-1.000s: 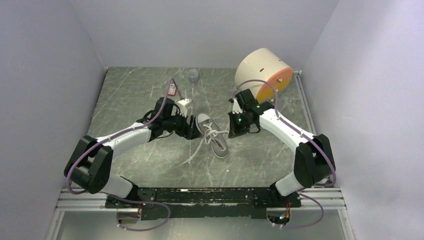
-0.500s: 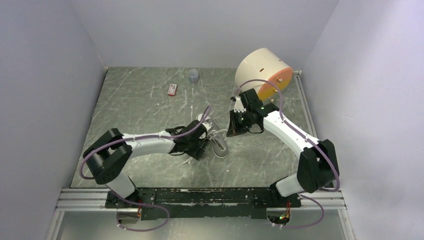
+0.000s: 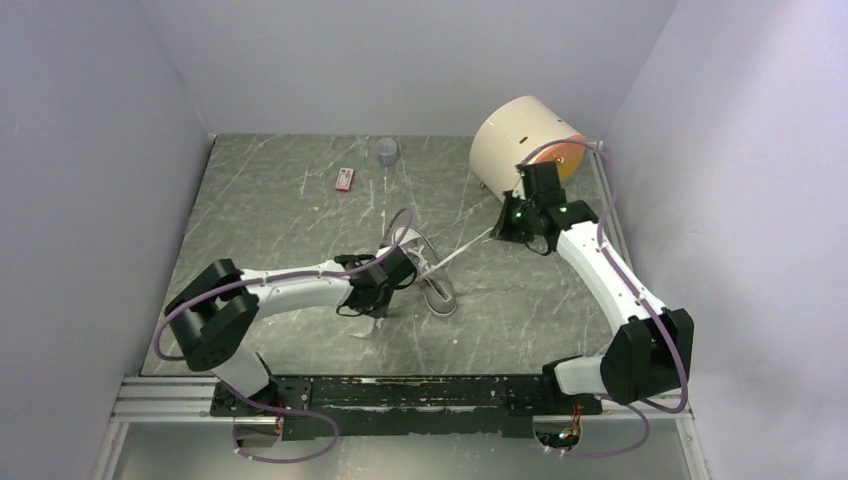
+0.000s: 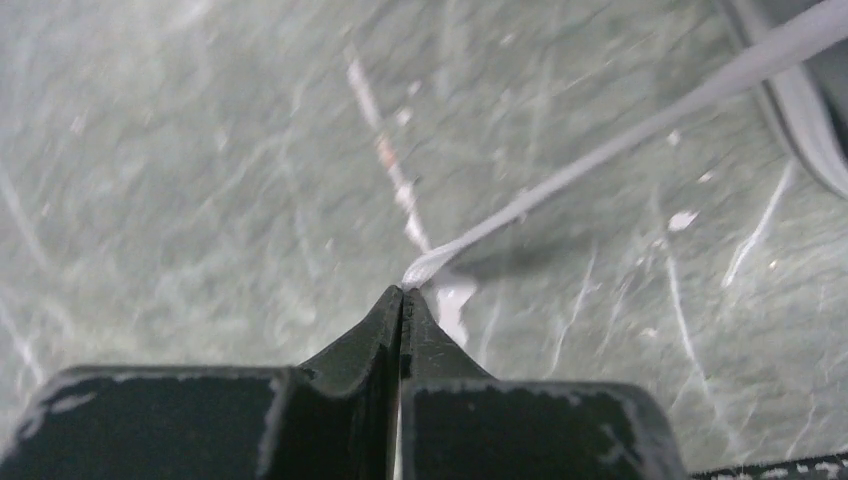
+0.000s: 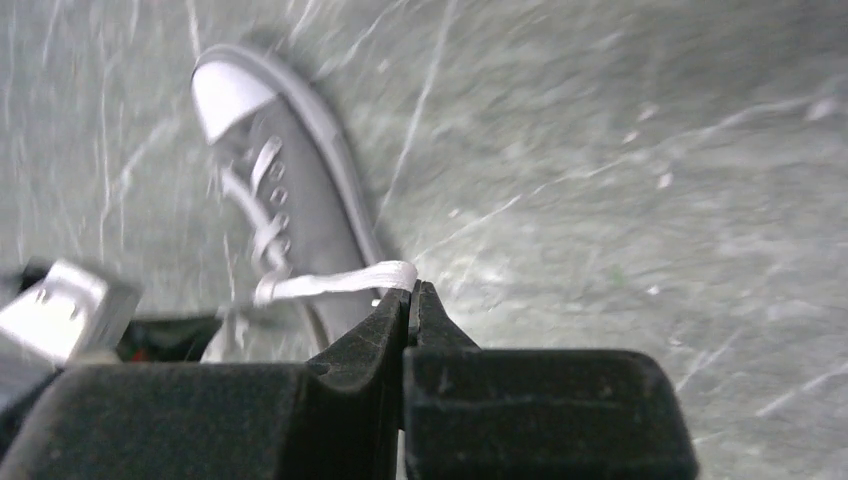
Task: Tie the shoes
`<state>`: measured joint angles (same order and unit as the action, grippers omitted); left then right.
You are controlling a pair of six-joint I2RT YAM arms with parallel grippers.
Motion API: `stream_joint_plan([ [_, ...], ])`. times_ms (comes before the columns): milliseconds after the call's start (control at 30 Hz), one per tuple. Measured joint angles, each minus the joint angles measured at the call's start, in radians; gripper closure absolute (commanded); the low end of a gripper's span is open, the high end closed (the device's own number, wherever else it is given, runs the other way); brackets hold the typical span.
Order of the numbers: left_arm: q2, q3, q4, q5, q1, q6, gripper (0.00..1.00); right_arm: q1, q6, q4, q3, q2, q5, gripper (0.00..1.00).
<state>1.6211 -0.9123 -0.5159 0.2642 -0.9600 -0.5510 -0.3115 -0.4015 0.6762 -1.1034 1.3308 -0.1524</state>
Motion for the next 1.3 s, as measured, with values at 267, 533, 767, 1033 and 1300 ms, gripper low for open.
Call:
stream_joint_plan([
  [267, -0.127, -0.051, -0.281, 0.117, 0.033, -0.191, 0.95, 0.156, -0.025, -0.028, -0.048, 0.108, 0.046, 1.0],
  [533, -0.116, -0.137, -0.312, 0.151, 0.093, -0.147, 0.95, 0.175, -0.007, -0.035, -0.056, 0.174, 0.02, 1.0],
  [767, -0.219, -0.197, -0.269, 0.06, 0.093, -0.063, 0.95, 0.167, 0.049, -0.133, -0.009, 0.142, -0.283, 1.0],
  [1033, -0.232, -0.198, -0.204, 0.007, 0.093, -0.014, 0.95, 0.102, -0.117, -0.52, 0.183, 0.08, -0.697, 1.0],
  [1300, -0.192, -0.21, -0.19, 0.02, 0.136, -0.051, 0.95, 0.087, -0.371, -0.887, 0.11, 0.152, -0.829, 1.0],
])
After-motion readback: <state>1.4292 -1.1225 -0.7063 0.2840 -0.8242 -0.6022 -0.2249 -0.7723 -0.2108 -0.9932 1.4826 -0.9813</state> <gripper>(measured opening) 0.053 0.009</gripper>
